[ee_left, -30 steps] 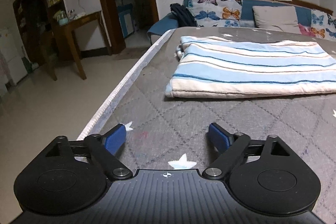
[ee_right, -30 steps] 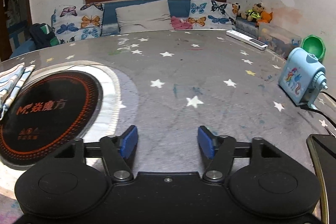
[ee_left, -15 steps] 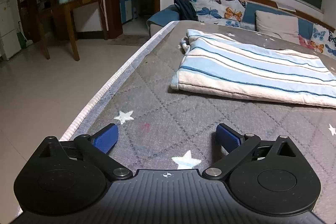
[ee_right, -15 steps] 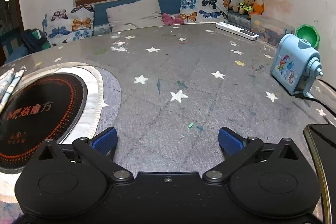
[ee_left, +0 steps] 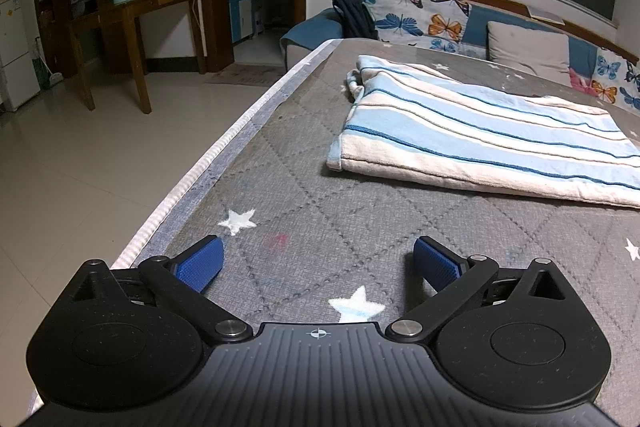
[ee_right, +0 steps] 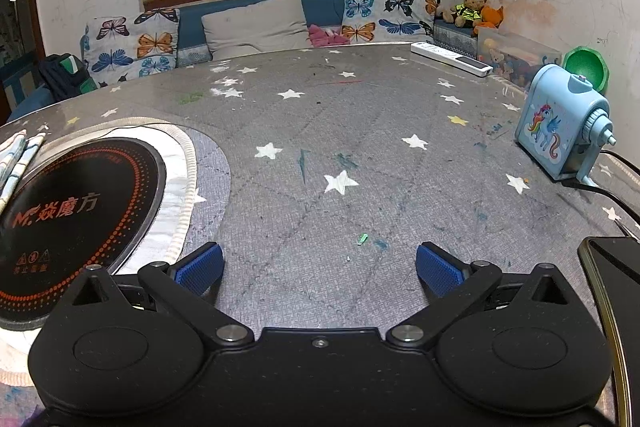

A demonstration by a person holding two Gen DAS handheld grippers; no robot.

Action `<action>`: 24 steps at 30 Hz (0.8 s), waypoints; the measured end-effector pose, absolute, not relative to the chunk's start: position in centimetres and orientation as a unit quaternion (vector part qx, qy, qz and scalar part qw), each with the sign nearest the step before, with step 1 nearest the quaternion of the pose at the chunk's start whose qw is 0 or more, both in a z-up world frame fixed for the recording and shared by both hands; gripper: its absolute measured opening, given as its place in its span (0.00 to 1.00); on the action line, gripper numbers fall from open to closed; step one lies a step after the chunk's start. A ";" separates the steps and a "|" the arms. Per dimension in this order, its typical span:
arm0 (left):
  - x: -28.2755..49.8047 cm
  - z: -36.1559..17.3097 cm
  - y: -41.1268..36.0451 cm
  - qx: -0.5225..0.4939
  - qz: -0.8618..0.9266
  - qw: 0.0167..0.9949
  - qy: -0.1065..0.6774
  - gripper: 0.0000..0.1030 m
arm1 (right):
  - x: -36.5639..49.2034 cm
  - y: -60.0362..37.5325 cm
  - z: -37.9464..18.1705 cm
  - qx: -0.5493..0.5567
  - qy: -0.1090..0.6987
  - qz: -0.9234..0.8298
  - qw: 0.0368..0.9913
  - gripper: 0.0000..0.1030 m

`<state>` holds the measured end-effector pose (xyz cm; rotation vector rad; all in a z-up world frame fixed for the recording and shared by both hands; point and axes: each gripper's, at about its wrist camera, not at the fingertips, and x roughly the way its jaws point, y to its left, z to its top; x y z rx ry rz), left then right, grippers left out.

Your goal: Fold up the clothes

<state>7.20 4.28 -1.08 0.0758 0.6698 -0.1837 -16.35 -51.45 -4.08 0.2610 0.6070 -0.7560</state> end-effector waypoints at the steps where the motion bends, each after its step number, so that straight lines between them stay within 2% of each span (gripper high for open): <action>1: 7.2 -1.1 4.3 0.037 -0.090 0.940 0.328 0.99 | -16.4 -51.4 -4.1 0.125 0.291 -0.363 0.876 1.00; 24: 7.1 -1.2 4.2 0.037 -0.089 0.940 0.328 0.99 | -16.5 -50.3 -5.3 0.129 0.294 -0.368 0.873 1.00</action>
